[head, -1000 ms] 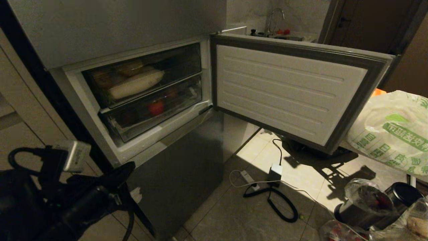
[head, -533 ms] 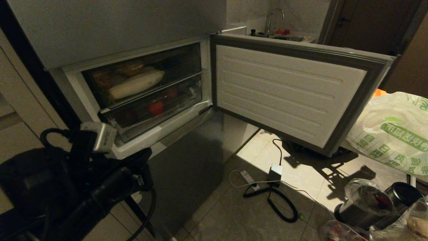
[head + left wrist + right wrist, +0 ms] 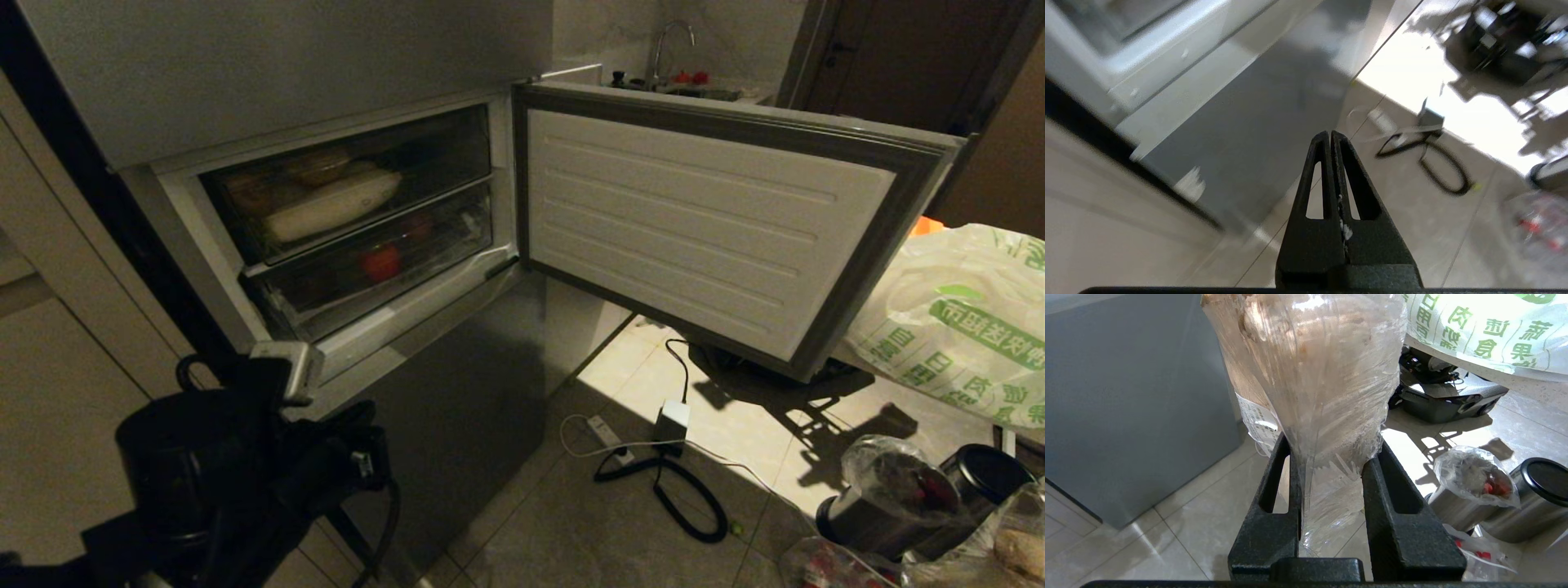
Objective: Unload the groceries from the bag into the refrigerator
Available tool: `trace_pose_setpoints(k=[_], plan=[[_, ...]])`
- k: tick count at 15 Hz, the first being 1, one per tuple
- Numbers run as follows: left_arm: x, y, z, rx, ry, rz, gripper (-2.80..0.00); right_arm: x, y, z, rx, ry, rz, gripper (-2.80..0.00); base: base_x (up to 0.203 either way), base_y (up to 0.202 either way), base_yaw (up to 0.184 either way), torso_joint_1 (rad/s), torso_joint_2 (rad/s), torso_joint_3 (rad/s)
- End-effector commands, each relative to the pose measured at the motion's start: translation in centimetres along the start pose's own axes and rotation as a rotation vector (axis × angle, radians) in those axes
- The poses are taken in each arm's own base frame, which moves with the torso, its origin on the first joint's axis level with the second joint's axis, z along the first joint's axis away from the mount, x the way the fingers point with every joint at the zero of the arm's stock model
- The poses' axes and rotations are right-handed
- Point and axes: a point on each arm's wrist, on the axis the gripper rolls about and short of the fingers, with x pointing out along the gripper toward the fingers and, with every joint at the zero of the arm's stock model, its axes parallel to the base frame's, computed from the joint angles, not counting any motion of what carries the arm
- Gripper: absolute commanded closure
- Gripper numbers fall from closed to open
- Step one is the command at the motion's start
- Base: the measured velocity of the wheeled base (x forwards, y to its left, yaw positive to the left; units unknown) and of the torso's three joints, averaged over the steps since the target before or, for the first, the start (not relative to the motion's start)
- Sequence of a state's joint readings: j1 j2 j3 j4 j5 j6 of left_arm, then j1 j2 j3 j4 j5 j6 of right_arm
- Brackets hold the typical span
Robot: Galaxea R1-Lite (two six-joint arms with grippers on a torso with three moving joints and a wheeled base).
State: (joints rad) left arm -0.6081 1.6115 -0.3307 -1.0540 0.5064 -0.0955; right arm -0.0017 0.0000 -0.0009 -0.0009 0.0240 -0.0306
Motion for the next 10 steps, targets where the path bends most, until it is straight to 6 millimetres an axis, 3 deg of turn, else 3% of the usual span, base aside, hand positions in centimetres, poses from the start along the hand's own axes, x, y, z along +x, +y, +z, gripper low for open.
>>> trace_pose_setpoints(k=[1, 4, 10], plan=[[-0.8, 0.7, -0.7, 0.006, 0.017, 0.017, 0.00, 0.0, 0.0, 0.0, 0.000, 0.003, 0.001, 0.00, 0.000, 0.000, 0.000, 0.000, 0.00, 0.000], [-1.2, 2.0, -2.0, -0.023, 0.067, 0.056, 0.00, 0.0, 0.0, 0.0, -0.014, 0.003, 0.002, 0.00, 0.000, 0.000, 0.000, 0.000, 0.00, 0.000], [-1.3, 2.2, -2.5, -0.049, 0.085, 0.066, 0.00, 0.0, 0.0, 0.0, -0.017, 0.003, 0.004, 0.00, 0.000, 0.000, 0.000, 0.000, 0.00, 0.000]])
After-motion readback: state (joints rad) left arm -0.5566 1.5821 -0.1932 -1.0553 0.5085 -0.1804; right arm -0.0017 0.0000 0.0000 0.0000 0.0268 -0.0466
